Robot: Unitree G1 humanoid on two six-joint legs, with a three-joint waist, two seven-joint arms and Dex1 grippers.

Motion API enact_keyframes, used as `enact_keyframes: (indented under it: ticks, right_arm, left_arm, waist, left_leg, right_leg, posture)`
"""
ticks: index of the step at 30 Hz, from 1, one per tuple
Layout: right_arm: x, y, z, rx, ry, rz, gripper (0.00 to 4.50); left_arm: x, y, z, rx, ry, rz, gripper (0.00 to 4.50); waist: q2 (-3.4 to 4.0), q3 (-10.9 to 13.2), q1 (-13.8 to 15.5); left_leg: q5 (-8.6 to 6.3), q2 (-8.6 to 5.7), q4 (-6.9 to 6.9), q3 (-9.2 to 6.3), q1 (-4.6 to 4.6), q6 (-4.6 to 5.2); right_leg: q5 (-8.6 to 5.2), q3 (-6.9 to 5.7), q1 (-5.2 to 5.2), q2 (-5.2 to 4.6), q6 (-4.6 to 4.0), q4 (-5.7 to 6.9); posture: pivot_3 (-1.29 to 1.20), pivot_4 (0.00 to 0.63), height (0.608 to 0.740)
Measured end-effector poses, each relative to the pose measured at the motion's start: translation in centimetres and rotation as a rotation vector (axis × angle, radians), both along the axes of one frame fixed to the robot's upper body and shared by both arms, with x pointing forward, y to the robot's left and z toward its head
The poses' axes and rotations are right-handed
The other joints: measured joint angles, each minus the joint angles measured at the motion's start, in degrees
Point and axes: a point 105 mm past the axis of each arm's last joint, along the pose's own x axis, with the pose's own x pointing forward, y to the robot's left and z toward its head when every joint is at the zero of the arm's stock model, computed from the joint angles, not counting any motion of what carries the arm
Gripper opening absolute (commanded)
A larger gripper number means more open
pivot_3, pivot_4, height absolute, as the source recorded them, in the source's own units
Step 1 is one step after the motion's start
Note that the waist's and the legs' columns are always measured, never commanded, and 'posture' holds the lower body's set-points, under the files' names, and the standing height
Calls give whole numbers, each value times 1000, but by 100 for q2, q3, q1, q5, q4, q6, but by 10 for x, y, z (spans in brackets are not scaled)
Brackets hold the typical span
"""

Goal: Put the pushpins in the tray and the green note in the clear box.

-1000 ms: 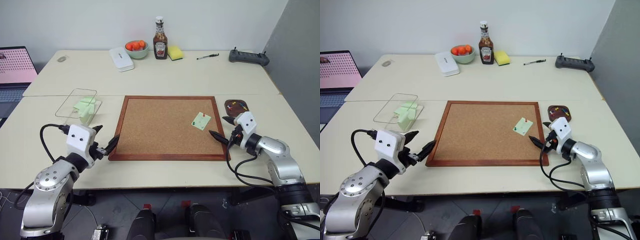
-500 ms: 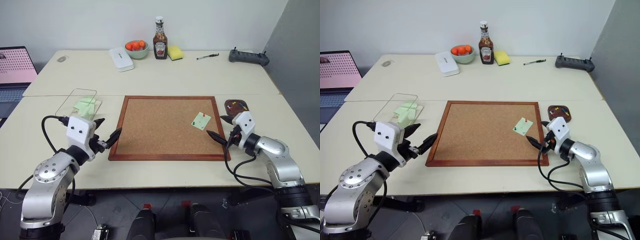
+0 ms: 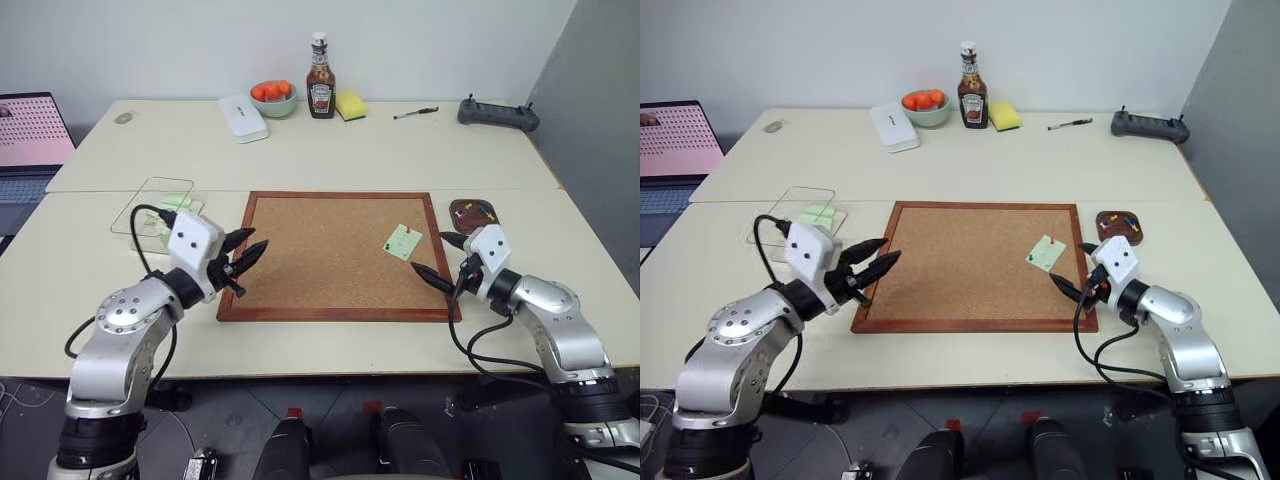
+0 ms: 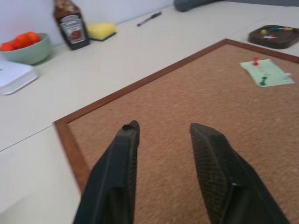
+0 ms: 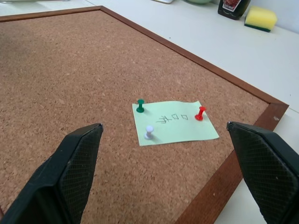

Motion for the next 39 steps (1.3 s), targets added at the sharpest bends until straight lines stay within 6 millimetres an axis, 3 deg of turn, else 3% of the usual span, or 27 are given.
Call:
enact_keyframes:
  ticks: [5,15,22,33,39]
  right_arm:
    - [-1,0,-1,4,4,-12,4500]
    - [-1,1,-3,4,13,-26,4500]
    - [22,14,12,50,23,-87,4500]
    - [85,17,10,30,84,-245,4500]
    - [93,9,-5,11,122,-280,3414]
  left_arm:
    - [18,-27,-2,-22,12,-91,86]
    - [47,-78,-34,-13,78,-216,34]
    - [52,-85,-75,40,156,-230,34]
    - [55,-90,-77,52,114,-260,34]
    - [55,-89,-77,52,116,-256,0]
  waist:
    - [0,0,9]
    - [-1,0,-4]
    - [-1,0,-21]
    - [8,-6,2]
    - [8,-7,-5]
  left_leg:
    - [0,-3,4,1,-2,0]
    - [0,7,4,37,-1,1]
    - [1,9,5,44,2,1]
    - [1,5,6,46,5,3]
    - [1,6,5,46,6,3]
  right_leg:
    - [2,2,0,2,3,0]
    - [16,10,-2,2,27,2]
    - [18,14,-5,3,28,6]
    - [23,17,0,0,33,5]
    - [23,18,1,1,33,7]
  posture:
    - [0,150,740]
    - [0,150,740]
    - [0,150,740]
    - [0,150,740]
    - [0,150,740]
